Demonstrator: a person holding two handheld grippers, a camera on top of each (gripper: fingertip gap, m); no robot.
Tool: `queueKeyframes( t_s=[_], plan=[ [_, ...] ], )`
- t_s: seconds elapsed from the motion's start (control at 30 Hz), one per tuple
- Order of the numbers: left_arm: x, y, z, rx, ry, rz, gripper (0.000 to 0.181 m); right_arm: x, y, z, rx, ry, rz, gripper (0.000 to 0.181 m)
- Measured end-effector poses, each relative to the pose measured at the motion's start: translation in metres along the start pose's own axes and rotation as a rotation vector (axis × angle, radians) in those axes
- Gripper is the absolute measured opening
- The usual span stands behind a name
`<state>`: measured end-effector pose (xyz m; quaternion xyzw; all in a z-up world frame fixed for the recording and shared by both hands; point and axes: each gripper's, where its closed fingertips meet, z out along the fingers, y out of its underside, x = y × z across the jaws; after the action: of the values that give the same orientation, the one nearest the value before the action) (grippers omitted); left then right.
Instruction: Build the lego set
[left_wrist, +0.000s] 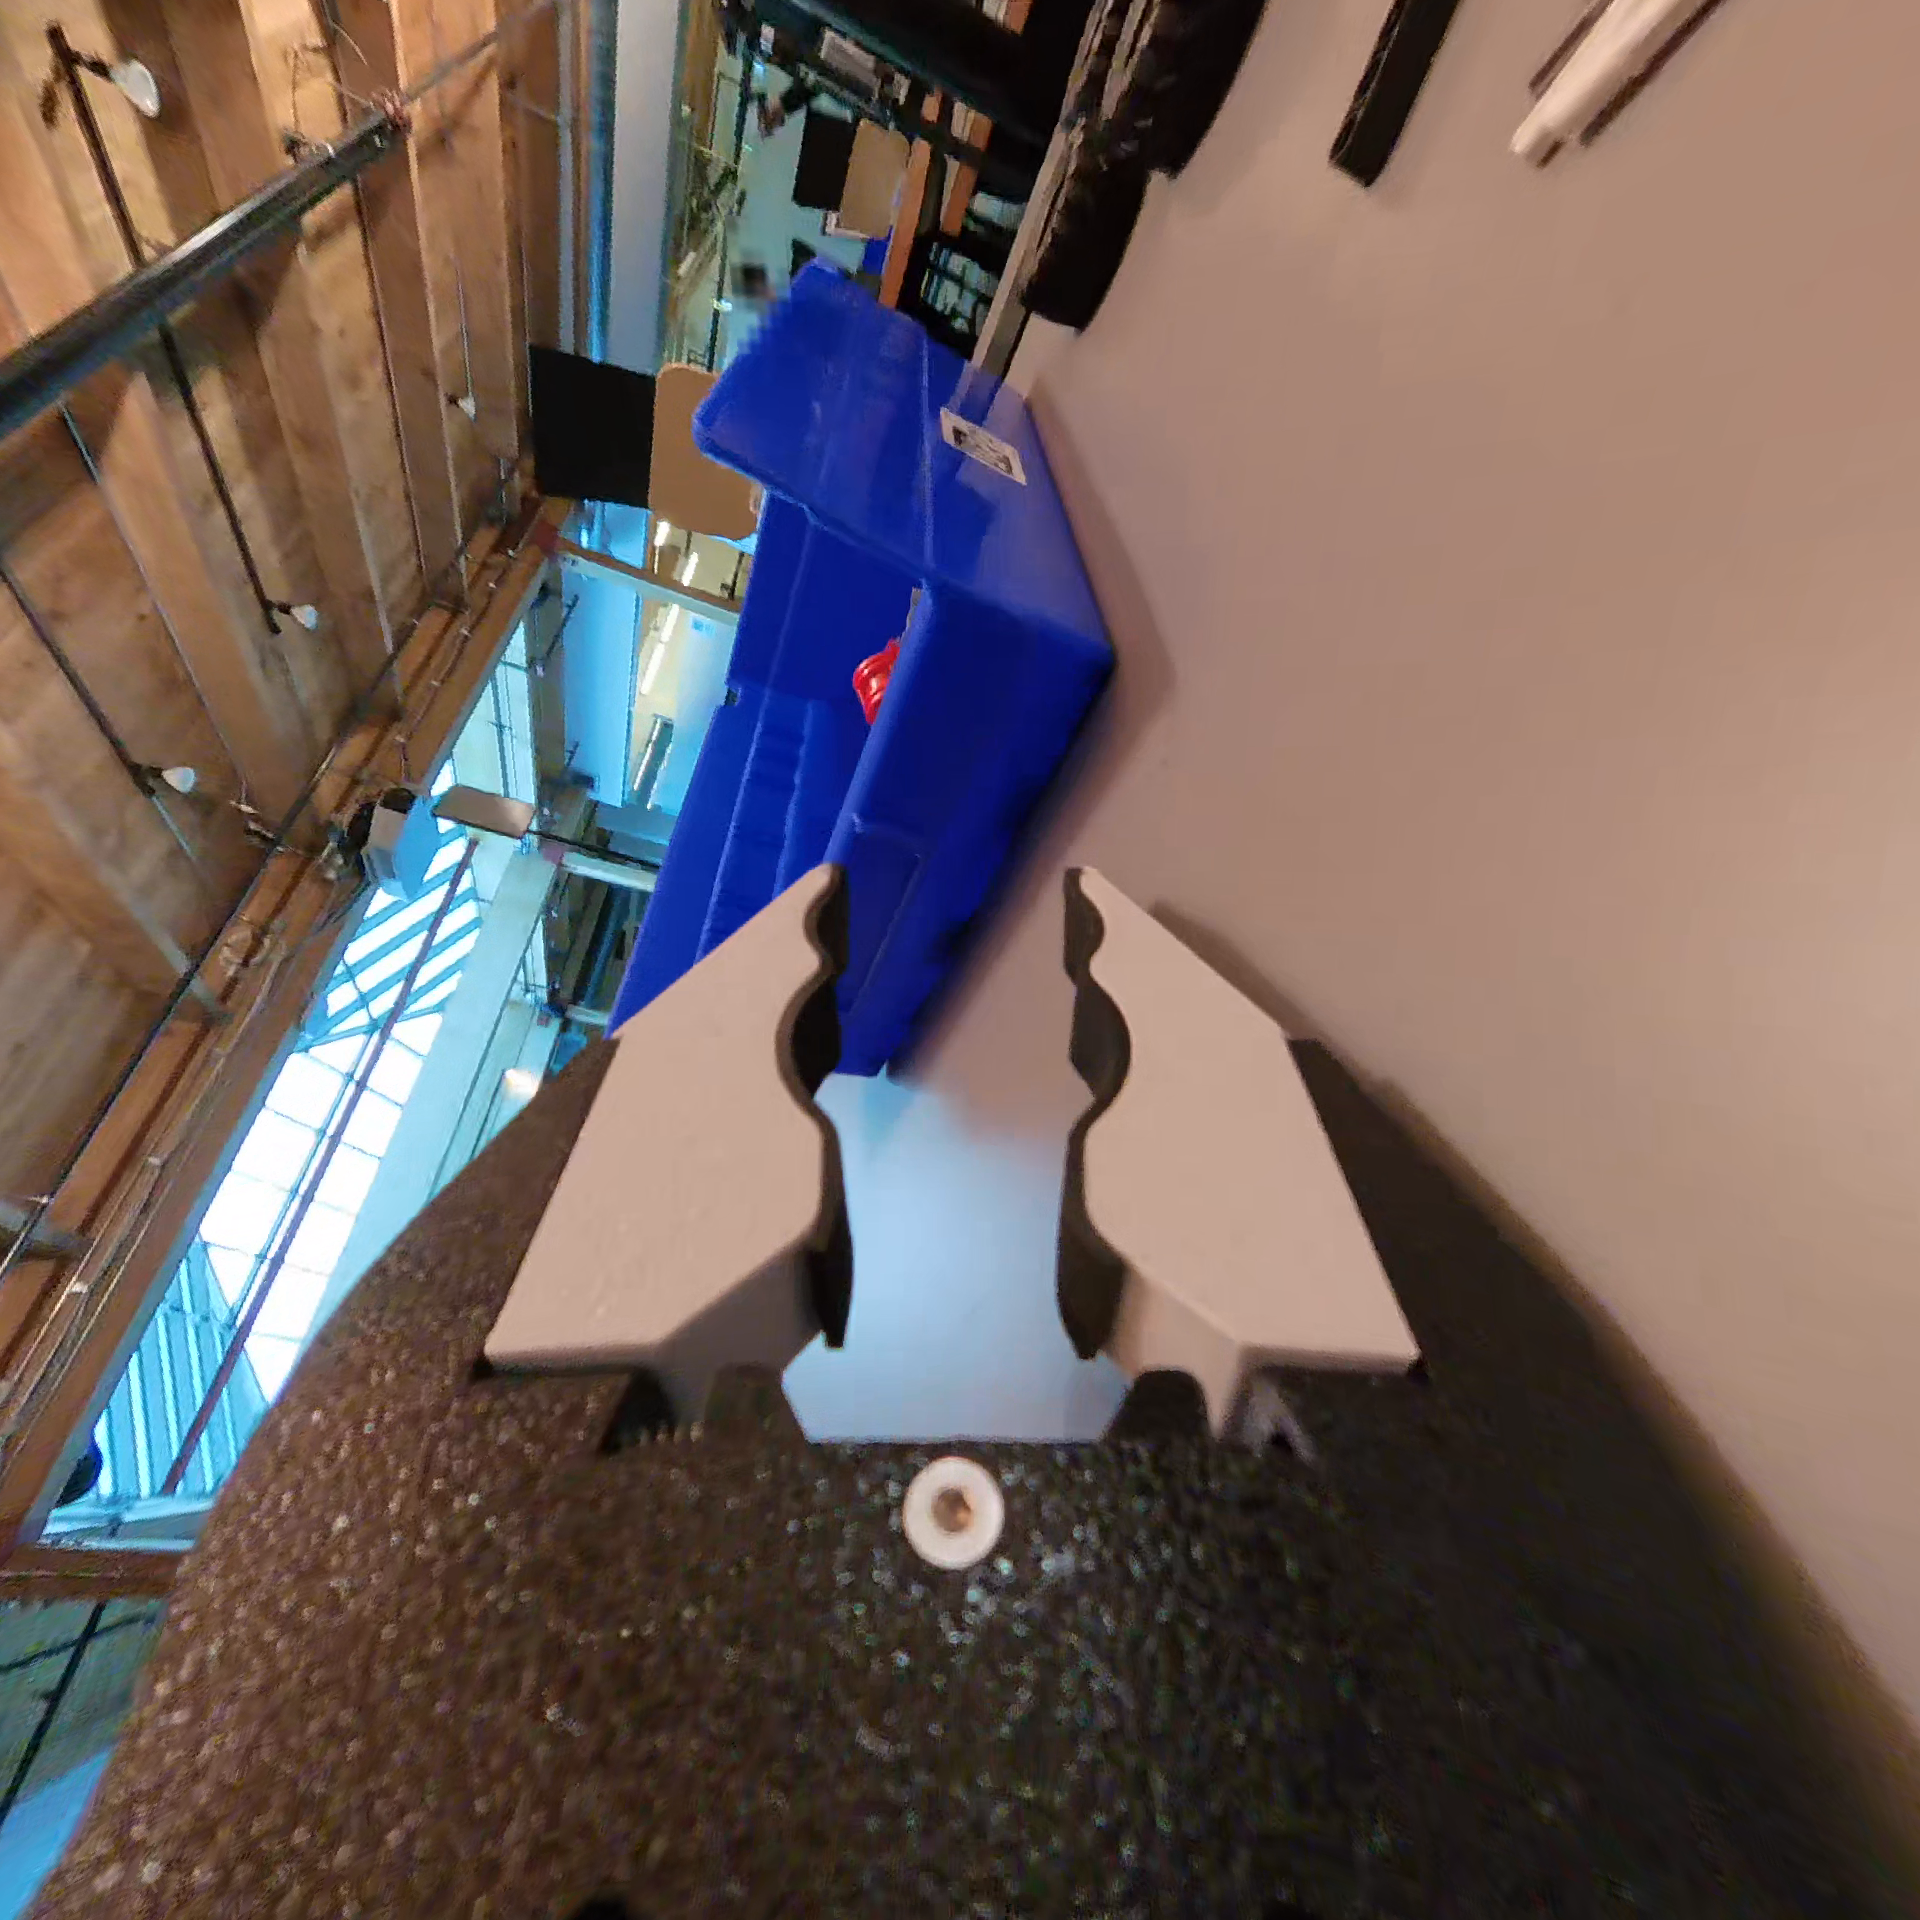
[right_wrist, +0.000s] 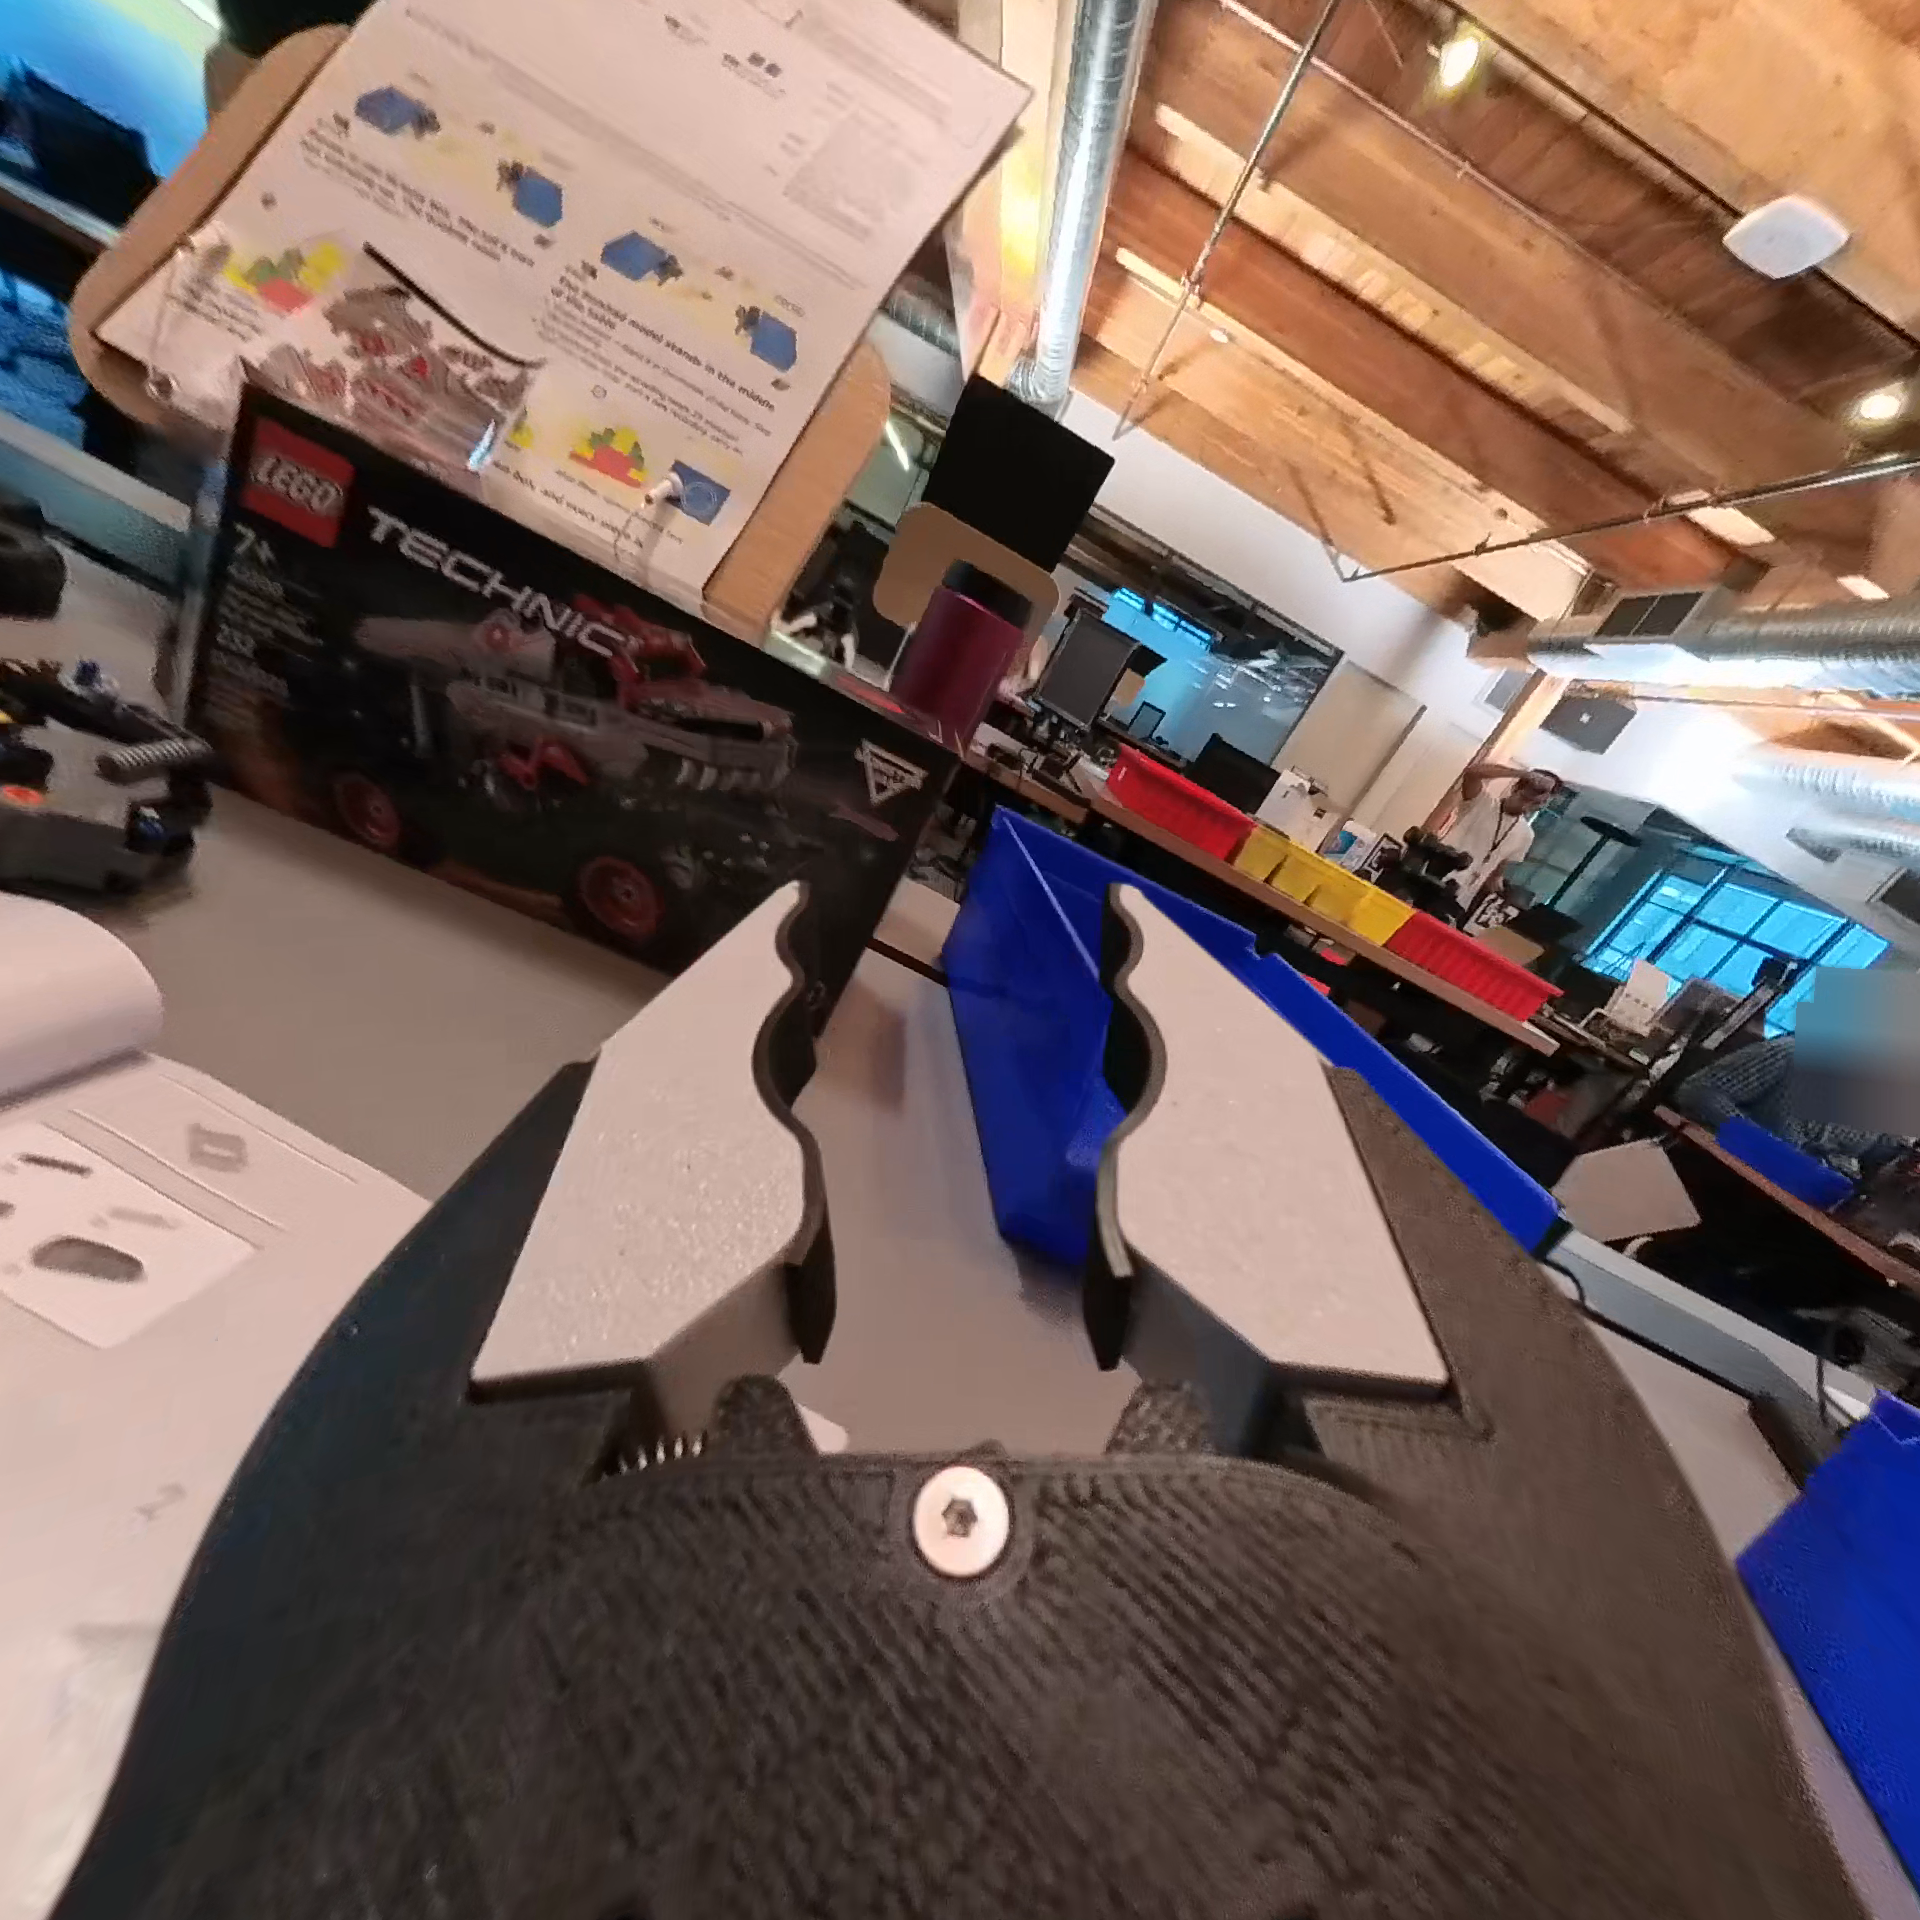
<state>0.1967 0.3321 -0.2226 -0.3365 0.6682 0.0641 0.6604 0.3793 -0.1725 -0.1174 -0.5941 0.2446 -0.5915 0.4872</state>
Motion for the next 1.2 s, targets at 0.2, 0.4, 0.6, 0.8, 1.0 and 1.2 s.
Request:
queueKeyframes(
  t_s=[0.2,0.4,0.6,0.8,1.0,1.2],
  plan=[
    [-0.005,0.009,0.004,-0.042,-0.054,0.033,0.01,0.011,0.008,0.006,0.003,-0.035,0.358,0.054],
    [-0.004,0.019,0.011,-0.113,-0.047,0.019,0.0,0.016,0.035,0.005,-0.141,0.029,0.425,0.056],
    [-0.003,0.02,0.012,-0.122,-0.036,0.008,0.0,0.025,0.041,-0.012,-0.167,0.152,0.401,0.044],
    [-0.004,0.019,0.012,-0.118,-0.043,0.015,0.0,0.016,0.025,-0.016,-0.092,0.146,0.395,0.056],
    [0.003,0.008,0.005,-0.047,0.01,0.027,0.003,0.008,0.007,-0.023,-0.001,0.123,0.361,0.061],
    [0.049,-0.059,-0.034,0.106,0.624,-0.392,0.027,-0.014,-0.014,-0.031,0.094,0.071,0.241,0.059]
  ],
)
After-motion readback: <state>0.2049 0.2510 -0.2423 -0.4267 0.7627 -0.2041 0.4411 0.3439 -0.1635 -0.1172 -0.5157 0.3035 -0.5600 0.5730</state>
